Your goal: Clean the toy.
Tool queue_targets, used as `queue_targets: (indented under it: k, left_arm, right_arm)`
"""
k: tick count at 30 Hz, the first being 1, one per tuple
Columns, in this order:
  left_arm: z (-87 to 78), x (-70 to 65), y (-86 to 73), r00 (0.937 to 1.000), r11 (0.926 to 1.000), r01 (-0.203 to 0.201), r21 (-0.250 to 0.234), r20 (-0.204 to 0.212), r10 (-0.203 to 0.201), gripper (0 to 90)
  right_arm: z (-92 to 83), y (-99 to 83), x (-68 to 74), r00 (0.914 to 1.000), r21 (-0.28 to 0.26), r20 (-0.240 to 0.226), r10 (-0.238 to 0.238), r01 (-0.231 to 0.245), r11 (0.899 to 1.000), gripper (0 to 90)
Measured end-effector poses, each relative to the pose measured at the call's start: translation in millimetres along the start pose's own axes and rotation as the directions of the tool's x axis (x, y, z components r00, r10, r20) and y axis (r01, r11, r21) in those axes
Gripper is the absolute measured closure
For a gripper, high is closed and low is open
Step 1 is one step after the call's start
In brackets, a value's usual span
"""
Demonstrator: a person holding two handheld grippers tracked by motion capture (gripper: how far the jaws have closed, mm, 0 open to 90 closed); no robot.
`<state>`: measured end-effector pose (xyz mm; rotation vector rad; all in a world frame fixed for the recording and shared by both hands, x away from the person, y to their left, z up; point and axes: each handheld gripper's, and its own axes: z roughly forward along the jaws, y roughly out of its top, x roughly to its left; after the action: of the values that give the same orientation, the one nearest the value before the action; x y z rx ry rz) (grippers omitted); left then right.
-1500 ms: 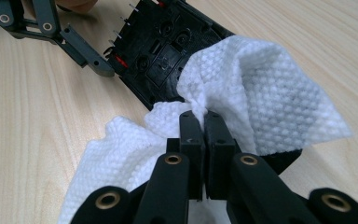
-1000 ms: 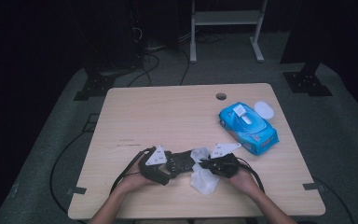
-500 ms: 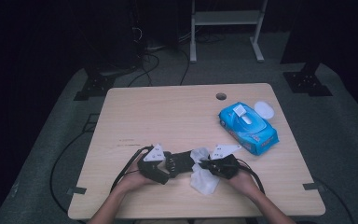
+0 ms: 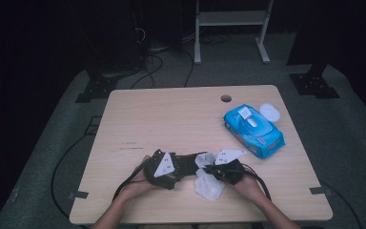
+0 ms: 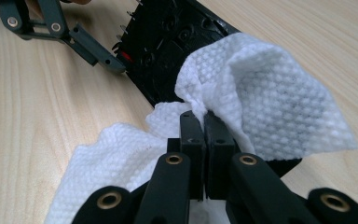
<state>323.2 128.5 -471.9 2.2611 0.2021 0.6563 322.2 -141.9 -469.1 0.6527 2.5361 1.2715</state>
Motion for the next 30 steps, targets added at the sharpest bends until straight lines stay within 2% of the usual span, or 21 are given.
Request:
queue_targets:
  k: [7,14,16,30]
  left_arm:
    - [0.4,-2.7,-0.1,0.9993,0.9996,-0.026,-0.001,-0.028,0.026,16.6]
    - [-1.1,-0.7,-3.2,0.9994,0.9989,0.035,-0.031,0.006,-0.035,16.3]
    - [-0.9,-1.4,-2.5,0.9996,0.9992,0.028,-0.027,-0.002,-0.028,16.4]
    - [-4.1,1.1,-4.3,0.9977,0.9971,0.062,-0.044,0.031,-0.060,16.3]
  right_arm:
    - [1.2,-0.3,-0.4,1.0000,-0.001,0.007,0.004,-0.004,1.000,88.1]
    - [1.1,-0.4,-0.4,0.9999,-0.003,0.013,0.005,-0.005,1.000,88.1]
    - [1.1,-0.4,-0.3,0.9999,-0.003,0.014,0.006,-0.006,1.000,88.1]
    - [1.0,-1.7,1.1,0.9997,-0.010,0.021,0.010,-0.009,1.000,88.2]
